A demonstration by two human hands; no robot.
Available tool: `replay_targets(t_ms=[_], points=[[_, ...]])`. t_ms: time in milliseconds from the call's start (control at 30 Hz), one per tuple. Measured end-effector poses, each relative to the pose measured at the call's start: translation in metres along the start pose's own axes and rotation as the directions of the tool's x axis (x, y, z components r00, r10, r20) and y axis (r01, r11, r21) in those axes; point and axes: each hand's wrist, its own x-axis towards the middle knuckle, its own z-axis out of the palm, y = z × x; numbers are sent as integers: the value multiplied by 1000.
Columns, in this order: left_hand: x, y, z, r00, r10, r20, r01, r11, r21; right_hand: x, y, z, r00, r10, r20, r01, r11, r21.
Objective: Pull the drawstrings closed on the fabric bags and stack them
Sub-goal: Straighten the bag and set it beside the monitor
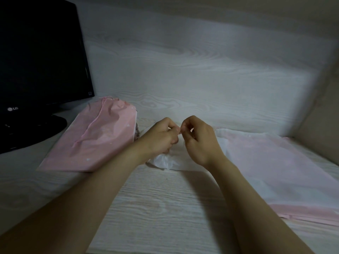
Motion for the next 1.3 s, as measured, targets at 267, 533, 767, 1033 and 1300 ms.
replay_targets(t_ms=[267, 533, 767, 1033, 1300], points=[[-4, 2, -10, 997, 75, -26, -72, 992, 105, -1, 12, 5, 999, -53, 0, 51, 952, -301], [-4, -1, -12, 998, 64, -27, -60, 989, 137, -1, 12, 3, 997, 65, 47, -45, 940, -337], [-3, -5, -8, 984, 138, -116, -97, 947, 305, 2, 1, -14, 966, 258, -14, -259, 961, -97], [-10, -6, -3, 959, 284, 0, -241, 816, 525, 6, -10, -25, 896, 400, 191, -425, 652, 628], [-15, 1, -2, 963, 263, 67, -259, 819, 513, 9, -17, -25, 898, 434, 70, -313, 521, 794]])
